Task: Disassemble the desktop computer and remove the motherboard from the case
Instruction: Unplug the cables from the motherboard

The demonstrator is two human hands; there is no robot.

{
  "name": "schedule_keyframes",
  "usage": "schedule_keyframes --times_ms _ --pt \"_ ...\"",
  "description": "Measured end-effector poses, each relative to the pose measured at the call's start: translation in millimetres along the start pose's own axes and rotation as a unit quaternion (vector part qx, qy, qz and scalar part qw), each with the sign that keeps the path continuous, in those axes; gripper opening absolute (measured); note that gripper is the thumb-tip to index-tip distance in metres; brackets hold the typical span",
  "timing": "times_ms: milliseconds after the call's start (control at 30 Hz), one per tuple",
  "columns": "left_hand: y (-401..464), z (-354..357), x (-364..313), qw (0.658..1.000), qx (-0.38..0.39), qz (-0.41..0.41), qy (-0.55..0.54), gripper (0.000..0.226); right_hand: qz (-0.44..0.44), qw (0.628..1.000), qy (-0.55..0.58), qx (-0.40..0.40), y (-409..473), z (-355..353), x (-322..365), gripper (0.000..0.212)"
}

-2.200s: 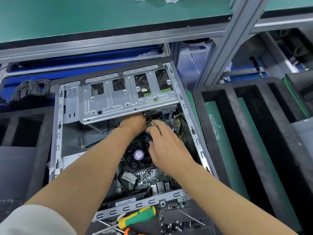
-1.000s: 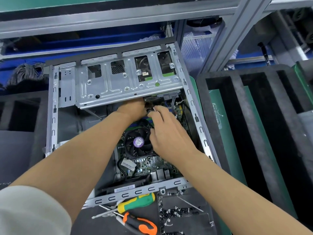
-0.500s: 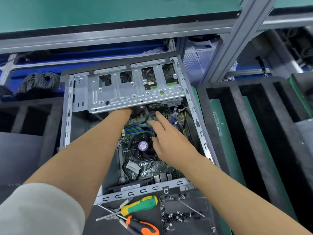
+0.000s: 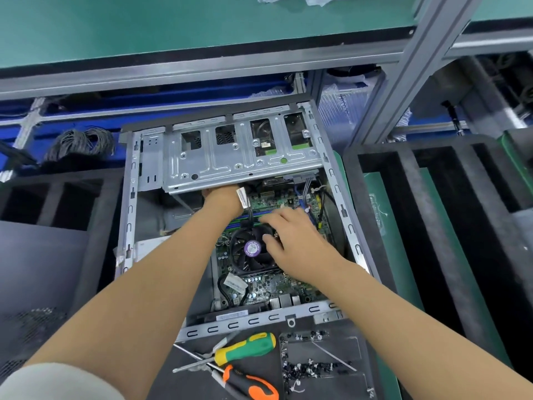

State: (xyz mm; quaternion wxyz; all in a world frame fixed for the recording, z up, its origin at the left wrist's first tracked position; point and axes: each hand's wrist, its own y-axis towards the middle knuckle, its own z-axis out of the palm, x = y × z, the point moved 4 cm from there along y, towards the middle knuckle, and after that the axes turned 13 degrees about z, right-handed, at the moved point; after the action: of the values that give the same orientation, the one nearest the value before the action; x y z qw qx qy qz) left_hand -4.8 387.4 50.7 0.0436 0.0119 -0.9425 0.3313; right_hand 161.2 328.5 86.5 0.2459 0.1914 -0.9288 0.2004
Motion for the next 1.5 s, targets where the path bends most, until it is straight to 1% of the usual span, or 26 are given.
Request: schedule_keyframes --times_ms 67,133,167,233,367,433,467,500,567,633,667,733,800,833,867,933,967,1033,1100,1167,1233,1267,1333,1367,1433,1500 --pt "-7.7 2.2 3.0 0.999 -0.03 -0.025 -0.021 0.032 -0.006 1.0 -0.007 0.011 4.8 1.4 5.6 0.045" --pt "-18.2 2.3 5.6 0.985 -0.078 -0.031 -0.148 0.032 0.011 0.999 0.012 0.047 11.3 4.9 12.1 0.047" --pt "-25.1 2.6 7.0 0.966 -0.107 -0.029 -0.233 0.03 0.02 0.998 0.014 0.051 16.2 6.1 15.1 0.044" --pt "-39.6 2.2 8.2 0.925 -0.157 -0.022 -0.346 0.028 0.031 0.998 0.01 0.046 27.6 6.5 19.6 0.034" --pt "-63.7 14.4 11.2 0.855 -0.23 -0.032 -0.464 0.041 0.035 0.99 0.101 0.091 43.7 7.6 29.5 0.022" --pt "-72.2 18.3 13.1 0.796 -0.28 -0.042 -0.536 0.033 0.053 0.99 0.121 0.051 51.9 4.1 30.0 0.03" --pt "-75.2 20.9 13.5 0.773 -0.3 -0.046 -0.557 0.03 0.086 0.985 0.144 0.034 56.3 2.8 27.4 0.029" --pt "-78.3 22.3 12.8 0.77 -0.307 -0.047 -0.558 0.03 0.127 0.974 0.184 0.026 61.6 3.1 23.6 0.028" --pt "-79.2 24.6 7.8 0.801 -0.299 -0.025 -0.518 0.039 0.206 0.932 0.296 0.04 68.9 8.0 18.1 0.032" --pt "-75.5 24.6 0.3 0.836 -0.265 0.011 -0.479 0.052 0.256 0.87 0.417 0.061 71.5 16.0 14.3 0.029" --pt "-72.5 23.9 -2.1 0.84 -0.259 0.021 -0.477 0.055 0.269 0.838 0.469 0.063 70.8 16.8 13.0 0.026" --pt "-66.2 20.6 -1.0 0.833 -0.281 0.012 -0.477 0.043 0.279 0.787 0.546 0.068 68.0 14.7 8.4 0.019" --pt "-59.1 18.3 2.5 0.831 -0.295 -0.008 -0.471 0.024 0.274 0.765 0.577 0.081 66.5 13.0 3.8 0.018" --pt "-55.4 18.4 4.0 0.827 -0.293 -0.02 -0.479 0.018 0.266 0.769 0.573 0.094 66.2 12.9 2.9 0.021" --pt "-52.2 18.4 5.5 0.818 -0.292 -0.036 -0.494 0.018 0.26 0.791 0.544 0.1 65.5 12.0 1.1 0.027" --pt "-47.8 18.4 8.4 0.788 -0.292 -0.072 -0.538 0.024 0.25 0.862 0.432 0.087 63.3 8.9 -5.2 0.034" --pt "-46.4 18.8 9.0 0.764 -0.294 -0.084 -0.568 0.024 0.239 0.894 0.371 0.079 61.2 6.5 -8.2 0.035" --pt "-45.6 19.6 5.2 0.693 -0.302 -0.089 -0.649 0.017 0.203 0.944 0.246 0.089 54.1 1.0 -9.9 0.038" --pt "-45.5 21.6 -0.8 0.605 -0.304 -0.097 -0.73 0.014 0.17 0.973 0.11 0.107 45.3 -3.6 -7.6 0.041" --pt "-46.5 24.4 -4.4 0.534 -0.304 -0.115 -0.78 0.018 0.145 0.982 0.008 0.119 33.9 -6.8 -2.9 0.041" --pt "-48.3 25.5 -3.5 0.499 -0.303 -0.136 -0.8 0.017 0.112 0.981 -0.075 0.14 18.7 -9.0 4.3 0.036" --pt "-48.7 25.9 -2.4 0.5 -0.302 -0.142 -0.799 0.015 0.093 0.977 -0.119 0.151 10.9 -9.5 7.4 0.032" --pt "-50.0 26.5 -0.6 0.542 -0.306 -0.138 -0.77 0.012 0.065 0.973 -0.187 0.119 -3.2 -13.4 10.6 0.028" --pt "-51.1 26.9 0.0 0.57 -0.309 -0.131 -0.75 0.011 0.058 0.977 -0.194 0.067 -9.1 -19.0 11.6 0.028" --pt "-54.3 27.2 -2.5 0.617 -0.311 -0.106 -0.715 0.009 0.042 0.986 -0.141 -0.084 -22.5 -35.7 13.3 0.025" --pt "-58.2 27.4 -8.4 0.665 -0.311 -0.082 -0.674 0.023 0.011 0.969 -0.088 -0.232 -37.7 -49.5 16.5 0.021"
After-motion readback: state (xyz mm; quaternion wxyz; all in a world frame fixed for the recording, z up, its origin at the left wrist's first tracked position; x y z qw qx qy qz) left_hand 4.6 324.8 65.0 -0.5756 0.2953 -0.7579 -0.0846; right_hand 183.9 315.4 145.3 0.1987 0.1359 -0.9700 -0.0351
